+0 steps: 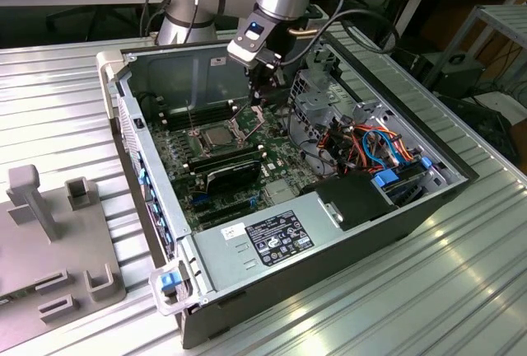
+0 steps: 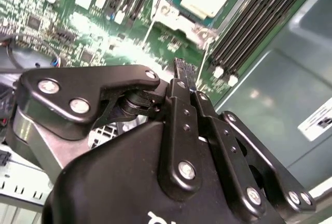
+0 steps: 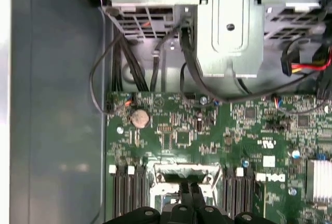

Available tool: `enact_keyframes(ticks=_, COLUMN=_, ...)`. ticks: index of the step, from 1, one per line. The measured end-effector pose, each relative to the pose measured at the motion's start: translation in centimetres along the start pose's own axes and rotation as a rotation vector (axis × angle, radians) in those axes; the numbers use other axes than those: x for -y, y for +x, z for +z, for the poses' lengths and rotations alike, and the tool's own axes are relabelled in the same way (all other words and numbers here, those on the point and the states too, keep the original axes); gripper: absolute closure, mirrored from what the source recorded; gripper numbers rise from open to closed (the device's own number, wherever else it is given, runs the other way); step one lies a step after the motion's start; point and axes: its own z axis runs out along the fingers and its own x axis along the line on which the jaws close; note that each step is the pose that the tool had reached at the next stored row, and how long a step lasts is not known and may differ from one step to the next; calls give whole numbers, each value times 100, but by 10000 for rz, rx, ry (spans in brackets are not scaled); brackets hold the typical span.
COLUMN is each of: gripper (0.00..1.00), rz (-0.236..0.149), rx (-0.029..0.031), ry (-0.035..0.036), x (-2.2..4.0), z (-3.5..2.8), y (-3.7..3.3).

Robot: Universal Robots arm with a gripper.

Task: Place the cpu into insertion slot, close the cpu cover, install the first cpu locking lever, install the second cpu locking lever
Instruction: 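Close the cpu cover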

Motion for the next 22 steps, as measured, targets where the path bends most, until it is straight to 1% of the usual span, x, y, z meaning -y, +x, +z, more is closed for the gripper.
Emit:
enact_keyframes(ticks=3, gripper=89, rz=0, rx=8, ry=0, x=-96, z=-3, y=1)
enact_keyframes(ticks=4, gripper=89, rz=1, rx=7, ry=0, x=-120, z=-2, y=1)
enact_keyframes(ticks=6, gripper=89, rz=1, rx=18, ry=0, x=-189, z=-4, y=2)
enact_keyframes(ticks=8, gripper=89, rz=2, rx=19, ry=0, x=-235, z=-2, y=2)
enact_keyframes(ticks=9, gripper=89, rz=2, rx=20, ry=0, x=-247, z=0, y=2)
enact_keyframes(ticks=10, gripper=89, rz=2, rx=21, ry=1, x=-282, z=10, y=3)
enact_keyframes(ticks=11, gripper=89, rz=1, rx=21, ry=0, x=-297, z=22, y=3)
enact_keyframes(ticks=14, gripper=89, rz=2, rx=21, ry=0, x=-320, z=74, y=4)
enact_keyframes(ticks=16, gripper=89, rz=1, rx=20, ry=0, x=-330, z=152, y=5)
enact_keyframes(ticks=18, gripper=89, rz=3, rx=19, ry=0, x=-330, z=190, y=6)
enact_keyframes(ticks=19, gripper=89, rz=2, rx=20, ry=1, x=-329, z=223, y=6)
enact_keyframes(ticks=22, gripper=89, rz=2, rx=20, ry=0, x=-318, z=274, y=7)
